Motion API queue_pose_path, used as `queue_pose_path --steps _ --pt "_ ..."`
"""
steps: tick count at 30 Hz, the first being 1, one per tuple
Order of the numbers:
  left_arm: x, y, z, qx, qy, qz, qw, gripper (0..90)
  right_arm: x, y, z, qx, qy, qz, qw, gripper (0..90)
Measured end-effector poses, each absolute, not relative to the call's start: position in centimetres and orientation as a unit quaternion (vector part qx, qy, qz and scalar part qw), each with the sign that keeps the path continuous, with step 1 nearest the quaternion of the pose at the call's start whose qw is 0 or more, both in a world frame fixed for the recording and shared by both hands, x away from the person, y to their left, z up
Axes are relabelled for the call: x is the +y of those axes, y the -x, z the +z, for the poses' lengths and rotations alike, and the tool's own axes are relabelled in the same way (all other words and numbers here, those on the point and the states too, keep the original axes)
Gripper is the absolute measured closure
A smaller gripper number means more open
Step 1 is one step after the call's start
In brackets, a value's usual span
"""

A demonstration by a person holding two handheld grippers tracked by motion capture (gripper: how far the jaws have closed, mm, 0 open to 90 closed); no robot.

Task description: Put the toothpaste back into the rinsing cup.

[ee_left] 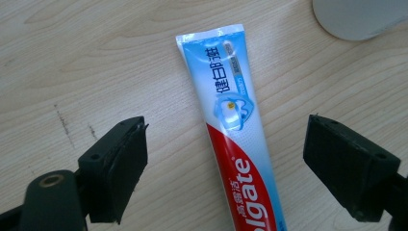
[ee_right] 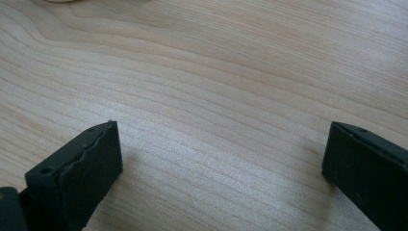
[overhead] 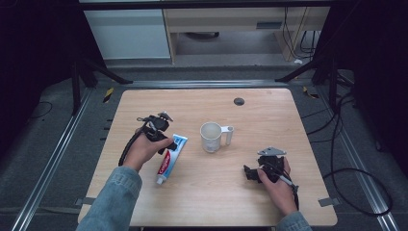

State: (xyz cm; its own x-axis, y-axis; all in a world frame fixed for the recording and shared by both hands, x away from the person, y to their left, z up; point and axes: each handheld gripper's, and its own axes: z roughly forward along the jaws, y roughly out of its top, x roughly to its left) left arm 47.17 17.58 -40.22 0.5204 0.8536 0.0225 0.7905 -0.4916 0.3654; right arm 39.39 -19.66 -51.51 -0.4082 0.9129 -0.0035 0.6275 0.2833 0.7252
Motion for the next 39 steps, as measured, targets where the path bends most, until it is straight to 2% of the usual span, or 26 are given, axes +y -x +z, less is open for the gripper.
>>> queue_pose_path --steps 12,24,31,39 --pt "15.8 -47.8 -41.1 0.472 -0.866 0.086 0.138 18.3 -19.7 -39.4 -51.5 0.771 -0.499 0.331 0.216 0.6" --pt "15.9 -48.8 -43.5 0.496 -0.86 0.063 0.098 27.0 -19.7 -39.4 -51.5 0.773 -0.497 0.33 0.216 0.5" --pt "15.6 -49.2 -44.6 0.513 -0.852 0.041 0.093 35.8 -19.7 -39.4 -51.5 0.775 -0.493 0.33 0.218 0.5" --pt "15.2 -49.3 -45.1 0.514 -0.853 0.039 0.083 37.5 -19.7 -39.4 -51.5 0.775 -0.493 0.33 0.218 0.5"
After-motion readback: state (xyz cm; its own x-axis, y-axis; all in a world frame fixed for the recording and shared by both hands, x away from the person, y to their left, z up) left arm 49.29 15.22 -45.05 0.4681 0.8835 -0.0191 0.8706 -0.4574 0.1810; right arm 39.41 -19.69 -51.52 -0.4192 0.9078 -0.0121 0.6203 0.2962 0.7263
